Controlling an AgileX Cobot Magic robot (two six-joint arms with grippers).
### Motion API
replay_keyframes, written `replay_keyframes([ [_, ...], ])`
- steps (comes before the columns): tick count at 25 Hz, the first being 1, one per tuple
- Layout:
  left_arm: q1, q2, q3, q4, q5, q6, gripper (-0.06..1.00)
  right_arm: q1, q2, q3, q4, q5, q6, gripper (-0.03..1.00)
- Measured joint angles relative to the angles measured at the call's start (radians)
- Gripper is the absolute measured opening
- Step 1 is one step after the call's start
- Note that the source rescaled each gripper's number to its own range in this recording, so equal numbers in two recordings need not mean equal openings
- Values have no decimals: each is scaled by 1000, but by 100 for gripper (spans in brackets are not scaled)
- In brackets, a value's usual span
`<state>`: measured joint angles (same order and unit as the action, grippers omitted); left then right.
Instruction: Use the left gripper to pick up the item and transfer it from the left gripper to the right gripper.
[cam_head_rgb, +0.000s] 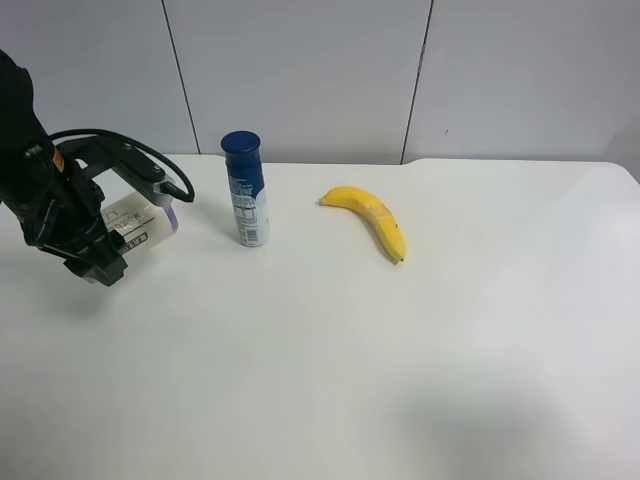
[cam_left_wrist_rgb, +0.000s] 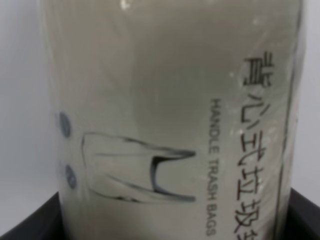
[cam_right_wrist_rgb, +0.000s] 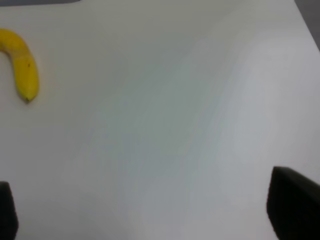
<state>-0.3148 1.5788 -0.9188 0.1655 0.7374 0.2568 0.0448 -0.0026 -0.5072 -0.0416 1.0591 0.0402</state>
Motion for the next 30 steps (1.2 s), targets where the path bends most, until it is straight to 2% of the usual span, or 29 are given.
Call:
replay_keyframes([
  [6,-87,-62,-30,3,137,-1,0,0,0,0,0,0,0,100],
  [17,-292,-156,-30,5,237,-5,0,0,0,0,0,0,0,100],
  [26,-485,-160,-31,-12,212,-5,0,0,0,0,0,0,0,100],
  [30,-531,-158,-33,-33,184,-3,0,0,0,0,0,0,0,100],
])
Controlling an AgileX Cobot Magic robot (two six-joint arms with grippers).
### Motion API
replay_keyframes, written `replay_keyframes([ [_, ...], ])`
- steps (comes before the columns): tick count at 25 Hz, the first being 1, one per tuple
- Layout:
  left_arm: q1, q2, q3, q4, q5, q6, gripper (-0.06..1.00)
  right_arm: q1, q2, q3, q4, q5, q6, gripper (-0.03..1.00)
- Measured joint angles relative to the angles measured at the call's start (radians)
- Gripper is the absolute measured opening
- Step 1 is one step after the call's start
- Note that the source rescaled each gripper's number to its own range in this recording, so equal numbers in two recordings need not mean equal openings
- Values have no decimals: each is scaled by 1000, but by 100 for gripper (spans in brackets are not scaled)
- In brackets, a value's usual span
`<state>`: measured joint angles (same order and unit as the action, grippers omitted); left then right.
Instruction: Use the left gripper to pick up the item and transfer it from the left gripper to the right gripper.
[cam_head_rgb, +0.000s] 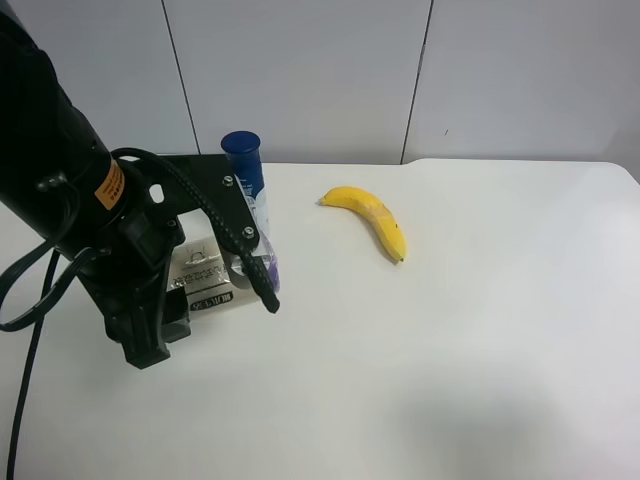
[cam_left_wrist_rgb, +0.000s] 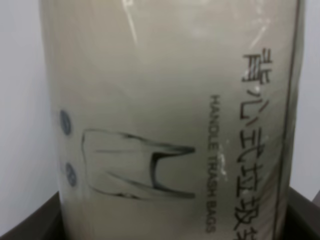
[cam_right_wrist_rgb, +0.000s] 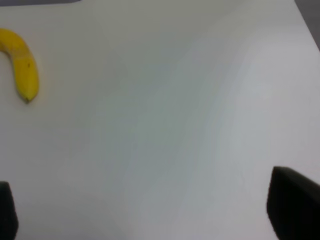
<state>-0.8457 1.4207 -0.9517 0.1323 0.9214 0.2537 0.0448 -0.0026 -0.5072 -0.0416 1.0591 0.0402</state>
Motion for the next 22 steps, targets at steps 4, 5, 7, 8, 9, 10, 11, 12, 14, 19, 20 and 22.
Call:
replay_keyframes([
  [4,-2,0,-16,0,-8,23,0,0,0,0,0,0,0,100],
  [5,-2,0,-20,-1,-9,35,0,0,0,0,0,0,0,100],
  [7,-2,0,-25,-1,-20,50,0,0,0,0,0,0,0,100],
  [8,-2,0,-25,-1,-24,56,0,0,0,0,0,0,0,100],
  [9,-2,1,-25,-1,-26,63,0,0,0,0,0,0,0,100],
  [10,-2,1,-26,-1,-26,70,0,0,0,0,0,0,0,100],
  [11,-2,2,-26,-1,-27,76,0,0,0,0,0,0,0,100],
  [12,-2,2,-26,-1,-32,82,0,0,0,0,0,0,0,100],
  [14,-2,2,-27,-1,-37,98,0,0,0,0,0,0,0,100],
  [19,-2,3,-27,-1,-68,128,0,0,0,0,0,0,0,100],
  [20,-2,3,-27,-1,-76,133,0,0,0,0,0,0,0,100],
  [22,-2,3,-27,-1,-100,139,0,0,0,0,0,0,0,100],
])
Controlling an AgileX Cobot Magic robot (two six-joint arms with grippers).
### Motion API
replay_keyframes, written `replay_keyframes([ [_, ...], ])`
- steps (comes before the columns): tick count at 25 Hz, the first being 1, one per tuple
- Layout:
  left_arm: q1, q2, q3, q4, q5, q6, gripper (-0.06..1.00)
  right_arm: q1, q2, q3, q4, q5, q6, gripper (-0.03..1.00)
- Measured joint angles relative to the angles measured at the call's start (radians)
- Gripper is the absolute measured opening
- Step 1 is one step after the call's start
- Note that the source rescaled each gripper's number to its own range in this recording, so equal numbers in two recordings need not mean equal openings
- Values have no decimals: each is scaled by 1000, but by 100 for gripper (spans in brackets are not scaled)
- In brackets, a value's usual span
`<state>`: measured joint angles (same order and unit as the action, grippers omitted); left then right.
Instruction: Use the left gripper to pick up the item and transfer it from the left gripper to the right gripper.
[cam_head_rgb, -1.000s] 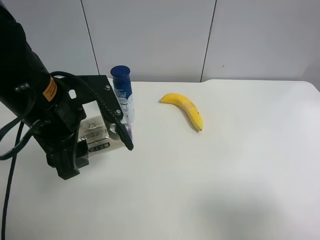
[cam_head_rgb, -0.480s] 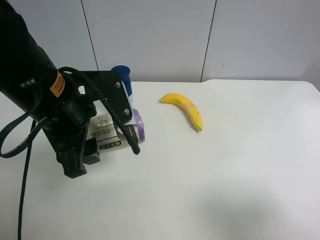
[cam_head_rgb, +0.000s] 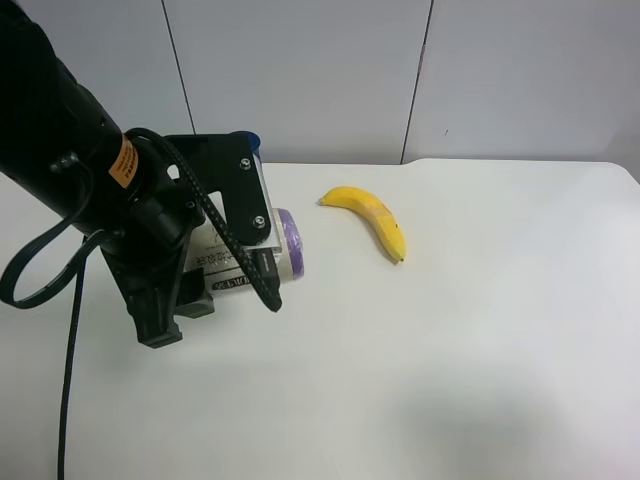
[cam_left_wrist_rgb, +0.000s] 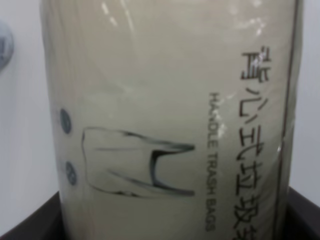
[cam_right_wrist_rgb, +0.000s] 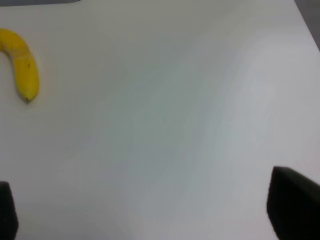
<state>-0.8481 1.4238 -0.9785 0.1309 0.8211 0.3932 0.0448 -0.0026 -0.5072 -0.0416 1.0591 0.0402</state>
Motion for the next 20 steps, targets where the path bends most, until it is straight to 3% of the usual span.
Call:
replay_keyframes([
  [14,0,0,0,-66,-62,113,0,0,0,0,20,0,0,100],
  [20,0,0,0,-66,-62,126,0,0,77,-47,139,31,-9,100],
])
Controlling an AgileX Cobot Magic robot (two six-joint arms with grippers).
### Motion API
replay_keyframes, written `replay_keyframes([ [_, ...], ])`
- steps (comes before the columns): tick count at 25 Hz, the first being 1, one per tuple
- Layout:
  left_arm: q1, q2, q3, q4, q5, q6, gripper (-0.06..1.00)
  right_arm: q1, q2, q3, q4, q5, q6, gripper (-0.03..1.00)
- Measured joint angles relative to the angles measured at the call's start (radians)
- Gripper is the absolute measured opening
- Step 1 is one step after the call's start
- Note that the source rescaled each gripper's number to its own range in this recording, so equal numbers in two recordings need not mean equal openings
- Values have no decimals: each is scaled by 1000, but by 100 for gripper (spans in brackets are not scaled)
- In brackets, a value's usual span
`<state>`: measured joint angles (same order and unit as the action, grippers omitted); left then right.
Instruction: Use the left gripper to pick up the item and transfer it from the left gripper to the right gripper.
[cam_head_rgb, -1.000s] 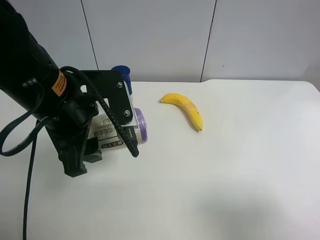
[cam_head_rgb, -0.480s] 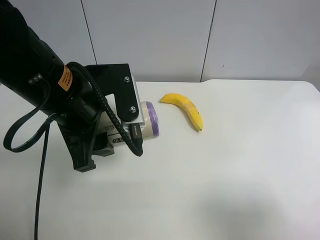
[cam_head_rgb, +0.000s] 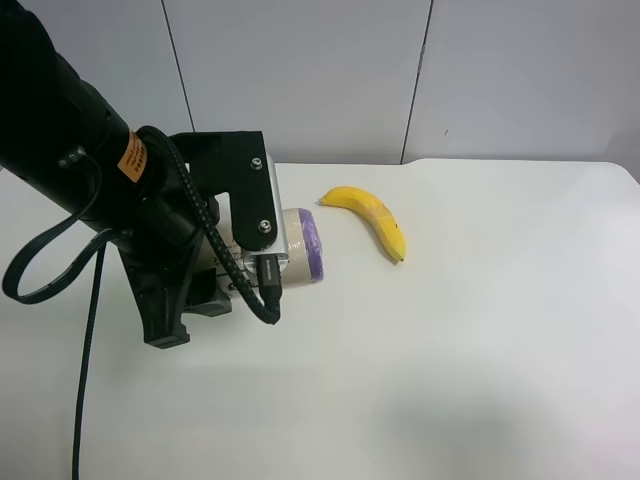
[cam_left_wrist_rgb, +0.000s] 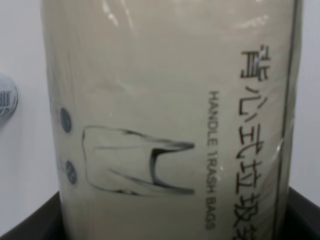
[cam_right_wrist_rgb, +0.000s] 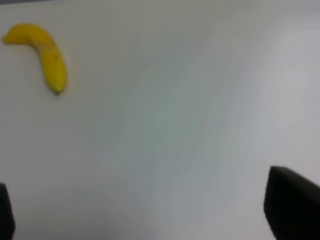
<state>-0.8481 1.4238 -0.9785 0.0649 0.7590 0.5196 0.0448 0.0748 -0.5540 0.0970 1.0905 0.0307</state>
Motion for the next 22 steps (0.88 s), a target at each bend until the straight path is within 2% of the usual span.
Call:
replay_keyframes([
  [5,0,0,0,-2,-3,3,0,8,233,-103,124,3,-77,100],
  [15,0,0,0,-2,-40,3,0,116,624,-122,394,-134,-301,100],
  [18,0,0,0,-2,-43,3,0,130,710,-122,535,-190,-399,100],
  [22,0,0,0,-2,-44,5,0,131,816,-122,743,-221,-570,100],
])
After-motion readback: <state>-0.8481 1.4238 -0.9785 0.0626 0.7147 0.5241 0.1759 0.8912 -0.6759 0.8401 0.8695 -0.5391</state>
